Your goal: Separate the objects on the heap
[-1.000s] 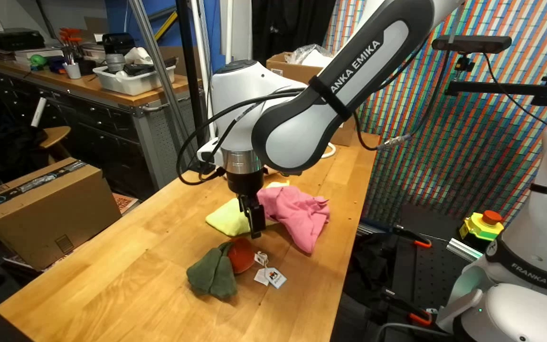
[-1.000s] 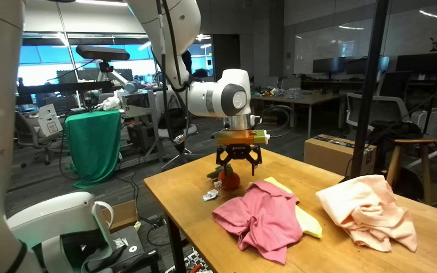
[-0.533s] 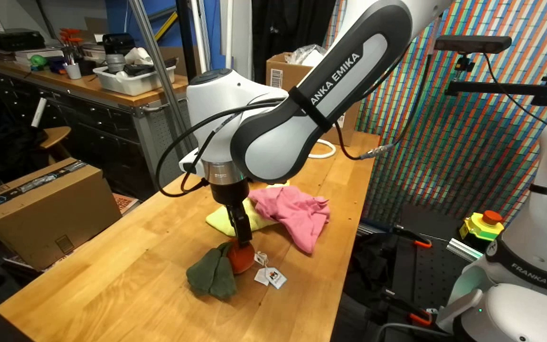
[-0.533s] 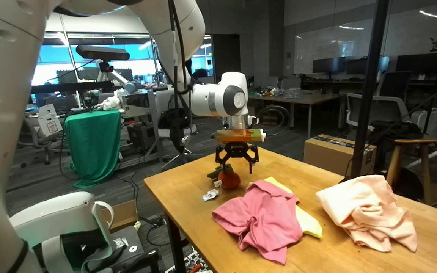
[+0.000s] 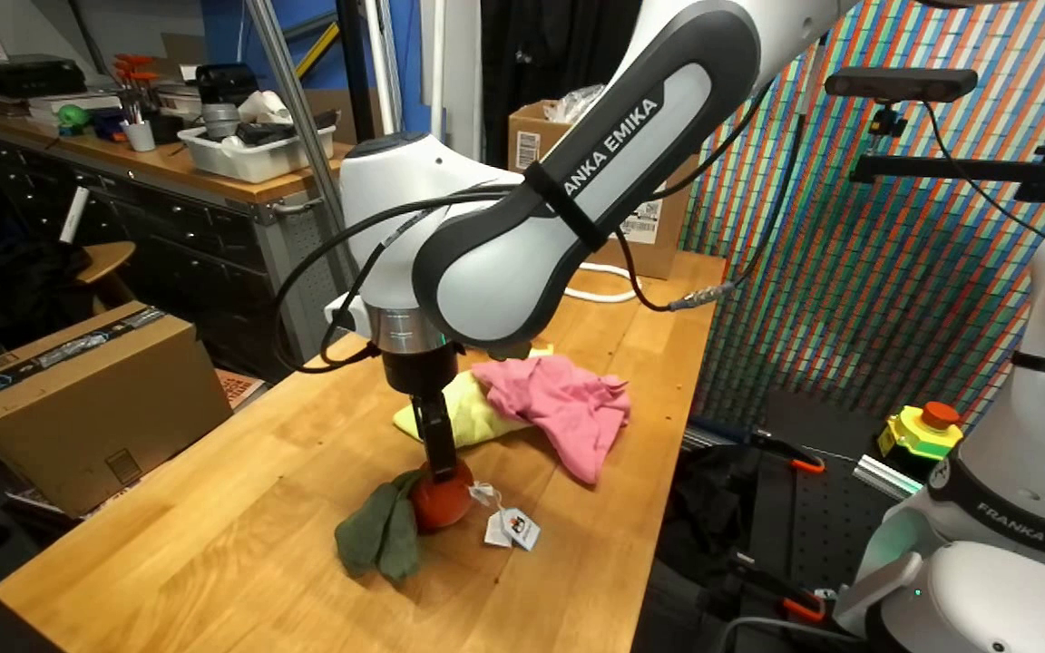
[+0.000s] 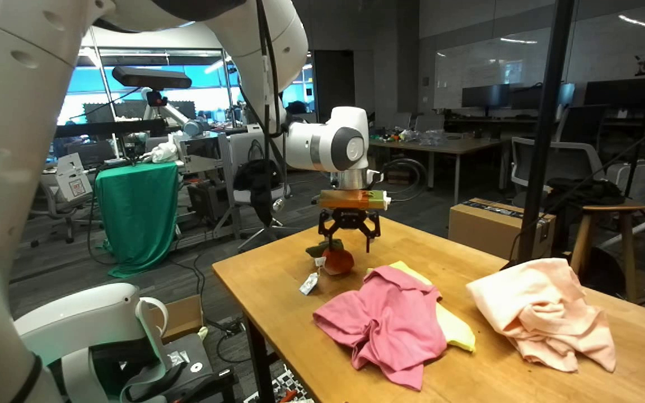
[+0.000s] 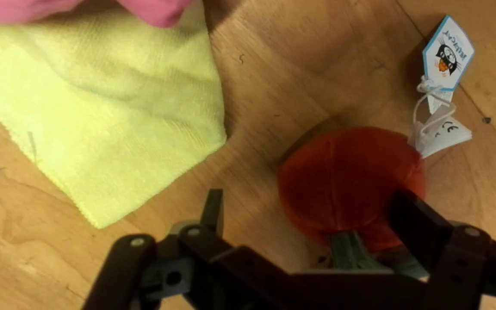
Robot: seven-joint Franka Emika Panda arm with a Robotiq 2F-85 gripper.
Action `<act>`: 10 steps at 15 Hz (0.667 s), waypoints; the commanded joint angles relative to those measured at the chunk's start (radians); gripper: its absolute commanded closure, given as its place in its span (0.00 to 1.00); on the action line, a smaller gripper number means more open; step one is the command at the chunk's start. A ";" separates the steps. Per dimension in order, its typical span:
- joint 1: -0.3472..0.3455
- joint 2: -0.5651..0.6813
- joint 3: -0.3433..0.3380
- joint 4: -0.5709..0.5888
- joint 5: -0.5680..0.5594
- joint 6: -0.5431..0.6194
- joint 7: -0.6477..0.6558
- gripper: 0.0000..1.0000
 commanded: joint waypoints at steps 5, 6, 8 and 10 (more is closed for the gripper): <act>-0.019 0.014 0.034 0.064 0.116 -0.084 0.030 0.00; -0.020 0.016 0.036 0.065 0.131 -0.086 0.034 0.00; -0.022 0.020 0.039 0.069 0.158 -0.104 0.039 0.00; -0.024 0.029 0.041 0.072 0.177 -0.120 0.040 0.00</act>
